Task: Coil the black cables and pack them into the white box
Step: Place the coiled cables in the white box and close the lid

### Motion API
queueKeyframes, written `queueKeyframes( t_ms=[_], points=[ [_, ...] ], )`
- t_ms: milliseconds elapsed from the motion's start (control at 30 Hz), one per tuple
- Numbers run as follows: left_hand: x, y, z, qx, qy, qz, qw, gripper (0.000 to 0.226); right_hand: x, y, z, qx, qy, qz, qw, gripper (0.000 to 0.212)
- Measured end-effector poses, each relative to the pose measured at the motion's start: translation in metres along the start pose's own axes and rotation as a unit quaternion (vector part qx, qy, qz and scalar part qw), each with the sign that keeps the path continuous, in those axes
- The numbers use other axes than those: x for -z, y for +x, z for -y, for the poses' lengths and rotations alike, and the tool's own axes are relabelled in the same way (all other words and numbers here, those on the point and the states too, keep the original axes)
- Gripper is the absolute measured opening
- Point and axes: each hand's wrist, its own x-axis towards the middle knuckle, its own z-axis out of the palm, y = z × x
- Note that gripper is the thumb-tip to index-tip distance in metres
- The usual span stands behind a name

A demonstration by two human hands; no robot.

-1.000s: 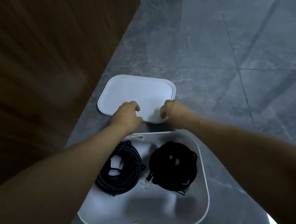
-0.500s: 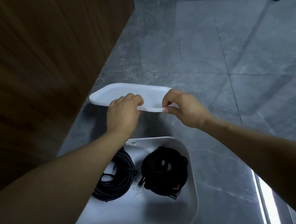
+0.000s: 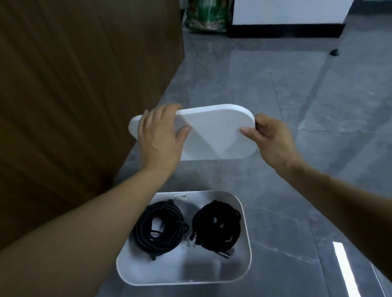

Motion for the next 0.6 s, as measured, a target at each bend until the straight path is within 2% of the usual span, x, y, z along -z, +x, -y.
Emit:
queueKeyframes(
  t_ms=[133, 200, 267, 367, 400, 600],
  points=[
    [0.042, -0.009, 0.012, 0.074, 0.040, -0.008, 0.996, 0.056, 0.007, -0.017, 0.036, -0.022, 0.065, 0.027, 0.997, 0.015],
    [0.056, -0.020, 0.018, 0.138, 0.020, 0.001, 0.990, 0.064, 0.008, -0.029, 0.043, -0.048, 0.090, 0.038, 0.994, 0.016],
    [0.065, -0.033, 0.022, 0.218, -0.069, 0.028, 0.973, 0.074, 0.008, -0.044, 0.042, -0.078, 0.105, 0.049, 0.990, 0.016],
    [0.072, -0.052, 0.029, 0.340, -0.224, 0.071, 0.911, 0.081, 0.005, -0.063, 0.033, -0.141, 0.111, 0.051, 0.983, 0.017],
    [0.073, -0.056, 0.032, 0.355, -0.233, 0.082, 0.901, 0.079, 0.004, -0.068, 0.030, -0.166, 0.116, 0.047, 0.978, 0.017],
    [0.075, -0.072, 0.045, 0.350, -0.153, 0.127, 0.915, 0.074, -0.011, -0.079, 0.006, -0.311, 0.095, 0.005, 0.946, 0.014]
  ],
)
